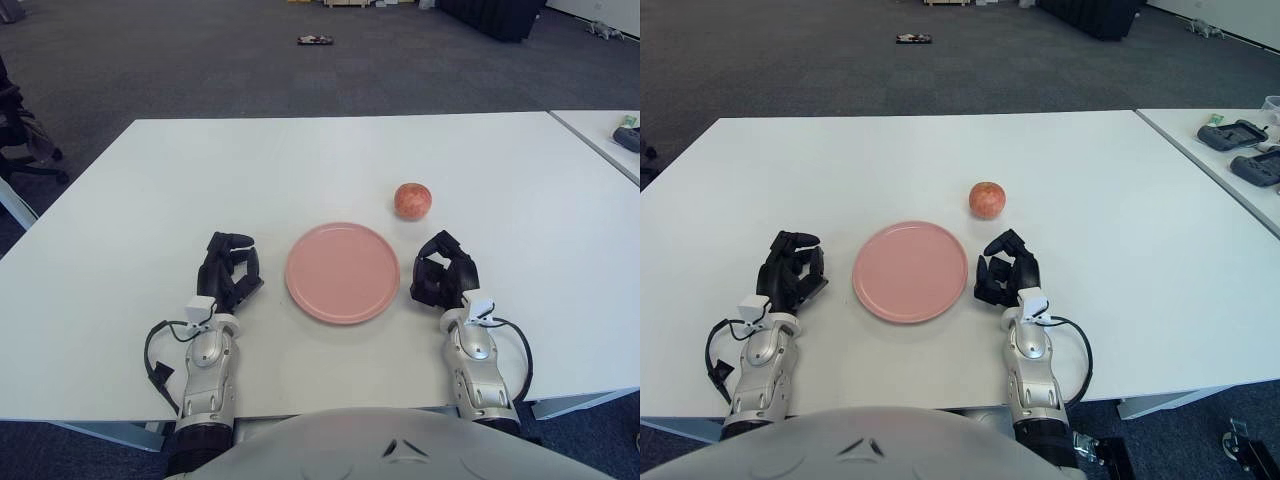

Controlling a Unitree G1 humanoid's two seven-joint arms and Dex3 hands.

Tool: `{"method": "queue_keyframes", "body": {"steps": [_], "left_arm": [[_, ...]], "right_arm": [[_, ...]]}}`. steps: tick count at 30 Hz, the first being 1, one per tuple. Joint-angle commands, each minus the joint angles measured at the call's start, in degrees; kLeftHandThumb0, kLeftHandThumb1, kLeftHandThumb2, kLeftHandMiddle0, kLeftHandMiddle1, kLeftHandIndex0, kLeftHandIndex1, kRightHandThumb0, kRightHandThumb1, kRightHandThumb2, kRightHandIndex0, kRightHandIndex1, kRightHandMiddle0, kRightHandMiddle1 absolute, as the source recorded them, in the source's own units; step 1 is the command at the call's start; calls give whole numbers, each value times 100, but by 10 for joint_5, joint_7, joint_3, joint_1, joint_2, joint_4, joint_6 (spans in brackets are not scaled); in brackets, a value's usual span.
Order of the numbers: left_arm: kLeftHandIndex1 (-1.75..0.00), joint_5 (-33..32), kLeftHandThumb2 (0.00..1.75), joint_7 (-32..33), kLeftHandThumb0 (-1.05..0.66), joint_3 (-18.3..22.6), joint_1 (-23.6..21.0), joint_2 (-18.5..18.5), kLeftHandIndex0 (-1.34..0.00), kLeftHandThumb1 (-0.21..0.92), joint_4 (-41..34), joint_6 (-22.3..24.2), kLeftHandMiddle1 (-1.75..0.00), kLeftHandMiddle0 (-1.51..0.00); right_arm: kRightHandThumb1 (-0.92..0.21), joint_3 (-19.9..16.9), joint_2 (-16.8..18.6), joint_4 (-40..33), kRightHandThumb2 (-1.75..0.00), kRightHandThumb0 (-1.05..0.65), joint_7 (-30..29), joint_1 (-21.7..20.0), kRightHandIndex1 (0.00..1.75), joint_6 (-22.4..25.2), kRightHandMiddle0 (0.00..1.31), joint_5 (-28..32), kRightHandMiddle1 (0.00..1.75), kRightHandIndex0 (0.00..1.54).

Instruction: Put the apple into the plate.

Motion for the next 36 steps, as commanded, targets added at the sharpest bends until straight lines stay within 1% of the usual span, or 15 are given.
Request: {"method": "queue_keyframes", "body": {"steps": [1, 17, 19, 22, 25, 26, 27, 28, 29, 30, 31, 32, 33, 35, 36], "left_arm": [[-175, -1, 88, -1, -38, -3, 15, 0, -34, 67, 12, 29, -175, -81], [-175, 0, 86, -1, -38, -3, 17, -1, -34, 68, 6, 37, -175, -80], [-175, 0, 86, -1, -38, -3, 16, -1, -34, 68, 7, 37, -175, -81], [-175, -3, 88, 1, -38, -1, 13, -4, -35, 67, 11, 34, -175, -81], [-175, -3, 89, 1, -39, -1, 13, -5, -35, 66, 11, 36, -175, -81], [-175, -3, 90, 2, -39, -1, 13, -5, -35, 66, 9, 39, -175, -81], [-175, -2, 90, 3, -39, -1, 13, -5, -35, 66, 8, 41, -175, -81], [-175, -1, 90, 4, -39, -1, 13, -5, -35, 66, 7, 42, -175, -81], [-175, 0, 90, 4, -39, -1, 13, -6, -36, 65, 7, 43, -175, -81], [-175, 1, 90, 5, -39, -2, 14, -6, -36, 65, 7, 44, -175, -81], [-175, 1, 90, 6, -39, -2, 14, -6, -36, 65, 6, 44, -175, -81], [-175, 2, 90, 6, -39, -2, 14, -6, -36, 65, 6, 44, -175, -81], [-175, 2, 90, 6, -39, -2, 14, -5, -36, 65, 6, 44, -175, -82], [-175, 2, 90, 5, -39, -2, 14, -5, -36, 65, 6, 44, -175, -82], [-175, 2, 90, 5, -39, -3, 13, -5, -36, 65, 6, 45, -175, -82]], "right_arm": [[-37, -1, 1, 2, -126, -46, 1, 8, 175, 7, 57, 5, 175, 117], [-36, -1, 1, 1, -128, -47, 3, 7, 175, -1, 58, 4, 175, 117], [-36, -1, 0, 3, -128, -47, -8, 3, 175, -9, 58, -9, 175, 117], [-38, 2, -15, 23, -125, -46, -52, -12, 175, -59, 56, -71, 175, 116], [-42, 3, -22, 35, -119, -45, -75, -18, 175, -79, 53, -99, 175, 112], [-44, 2, -26, 37, -116, -44, -82, -23, 175, -79, 51, -109, 175, 108], [-51, 2, -29, 40, -108, -42, -88, -27, 175, -81, 46, -117, 175, 100], [-53, 0, -35, 39, -105, -42, -91, -34, 175, -78, 44, -123, 175, 97], [-53, -1, -39, 39, -106, -27, -92, -39, 172, -77, 37, -127, 175, 80], [-52, -2, -45, 36, -107, -18, -91, -47, 171, -73, 33, -129, 175, 69], [-59, -3, -49, 34, -97, -14, -90, -52, 170, -71, 28, -131, 175, 60], [-71, -3, -57, 26, -81, -9, -86, -63, 168, -61, 20, -136, 175, 47], [-79, -4, -63, 20, -71, -18, -83, -70, 161, -53, 19, -140, 175, 30], [-85, -1, -74, 17, -62, -27, -85, -76, 155, -47, 19, -153, 175, 15], [-78, 0, -81, 20, -71, -38, -89, -78, 145, -45, 12, -166, 157, 10]]}}
